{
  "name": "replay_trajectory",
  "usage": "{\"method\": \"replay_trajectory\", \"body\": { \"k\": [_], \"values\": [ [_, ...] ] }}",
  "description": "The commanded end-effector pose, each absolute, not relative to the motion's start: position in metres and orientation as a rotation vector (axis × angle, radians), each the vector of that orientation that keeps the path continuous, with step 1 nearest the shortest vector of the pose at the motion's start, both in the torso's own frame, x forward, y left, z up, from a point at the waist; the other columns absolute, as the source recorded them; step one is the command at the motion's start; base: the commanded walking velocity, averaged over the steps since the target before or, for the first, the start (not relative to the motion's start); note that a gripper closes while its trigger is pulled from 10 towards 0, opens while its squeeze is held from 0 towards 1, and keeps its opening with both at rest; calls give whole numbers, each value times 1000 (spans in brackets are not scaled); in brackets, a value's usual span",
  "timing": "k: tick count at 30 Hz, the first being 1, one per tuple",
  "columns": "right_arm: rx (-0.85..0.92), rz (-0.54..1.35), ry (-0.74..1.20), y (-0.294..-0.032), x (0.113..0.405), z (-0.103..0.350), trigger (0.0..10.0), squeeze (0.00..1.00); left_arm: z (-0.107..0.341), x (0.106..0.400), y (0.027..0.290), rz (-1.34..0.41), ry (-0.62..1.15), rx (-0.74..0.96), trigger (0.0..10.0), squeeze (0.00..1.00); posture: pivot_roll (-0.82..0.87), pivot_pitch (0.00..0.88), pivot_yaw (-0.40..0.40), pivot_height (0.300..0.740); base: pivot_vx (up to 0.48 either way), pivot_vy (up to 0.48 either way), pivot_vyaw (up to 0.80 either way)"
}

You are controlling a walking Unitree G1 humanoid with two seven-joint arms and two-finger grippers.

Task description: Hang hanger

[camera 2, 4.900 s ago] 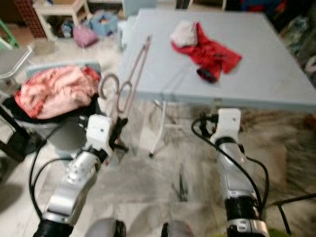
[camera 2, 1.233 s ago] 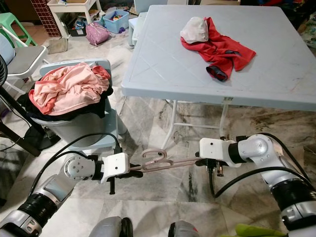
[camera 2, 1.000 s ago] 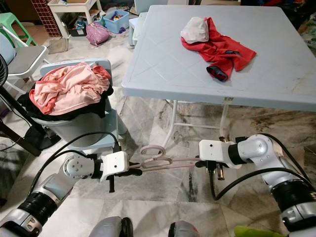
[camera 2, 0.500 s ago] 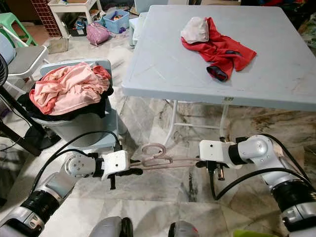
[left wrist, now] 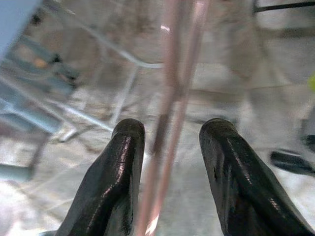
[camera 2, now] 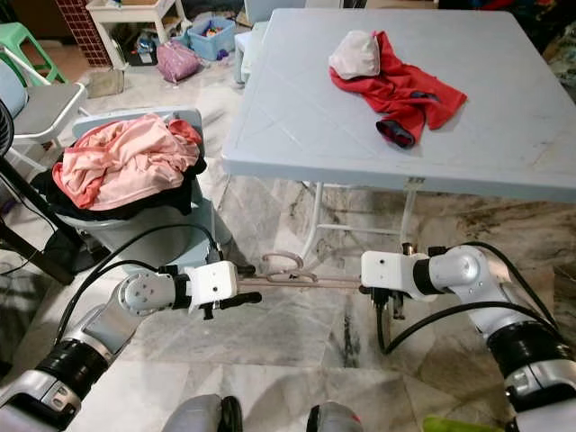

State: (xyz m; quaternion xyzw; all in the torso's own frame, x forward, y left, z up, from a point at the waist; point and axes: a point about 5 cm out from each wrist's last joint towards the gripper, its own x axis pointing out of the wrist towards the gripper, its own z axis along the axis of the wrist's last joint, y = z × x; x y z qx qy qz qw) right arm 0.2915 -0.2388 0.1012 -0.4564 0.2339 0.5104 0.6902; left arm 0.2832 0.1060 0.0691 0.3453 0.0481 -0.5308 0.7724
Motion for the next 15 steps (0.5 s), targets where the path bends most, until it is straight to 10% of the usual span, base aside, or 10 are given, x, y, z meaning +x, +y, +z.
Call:
{"method": "replay_trajectory", "body": {
  "k": [1,15],
  "values": [
    [-1054,1143,514,-238,294,102,0,0,79,292,111,-1085,51,791,10000,1000,-43,68,39,740,0,0,0],
    [-942,974,503,-258,264,78,0,0,95,275,130,-688,-33,479,10000,1000,-41,82,22,740,0,0,0]
  ]
}}
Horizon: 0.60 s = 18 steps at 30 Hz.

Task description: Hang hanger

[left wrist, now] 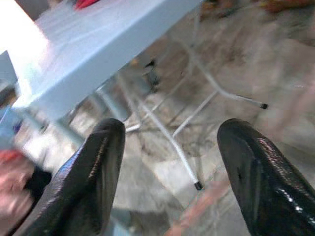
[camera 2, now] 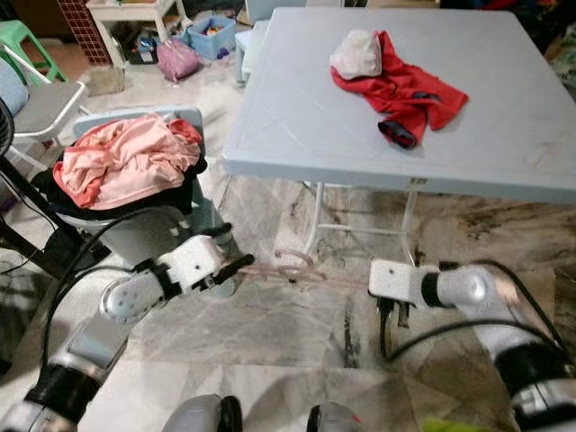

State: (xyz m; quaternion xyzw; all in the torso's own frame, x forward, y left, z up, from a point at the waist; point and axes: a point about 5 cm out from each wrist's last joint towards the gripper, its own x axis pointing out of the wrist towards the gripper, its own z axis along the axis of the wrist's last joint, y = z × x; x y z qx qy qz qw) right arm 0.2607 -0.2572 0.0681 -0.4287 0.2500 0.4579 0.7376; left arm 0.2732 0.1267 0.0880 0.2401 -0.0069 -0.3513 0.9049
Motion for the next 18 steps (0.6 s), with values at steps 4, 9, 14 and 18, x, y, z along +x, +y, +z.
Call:
{"method": "replay_trajectory", "body": {
  "k": [4,9,14,18],
  "values": [
    [-826,905,473,-257,248,69,0,0,92,267,142,-501,-22,420,10000,1000,-43,84,19,740,0,0,0],
    [-626,663,331,-255,237,66,0,0,93,256,152,-269,-3,327,10000,1000,-45,85,14,740,0,0,0],
    [-411,384,146,-240,250,84,0,0,98,266,158,-191,7,288,10000,592,-44,84,14,740,0,0,0],
    [-312,265,85,-234,258,92,0,0,103,273,160,-162,2,280,10000,0,-42,79,15,740,0,0,0]
  ]
}}
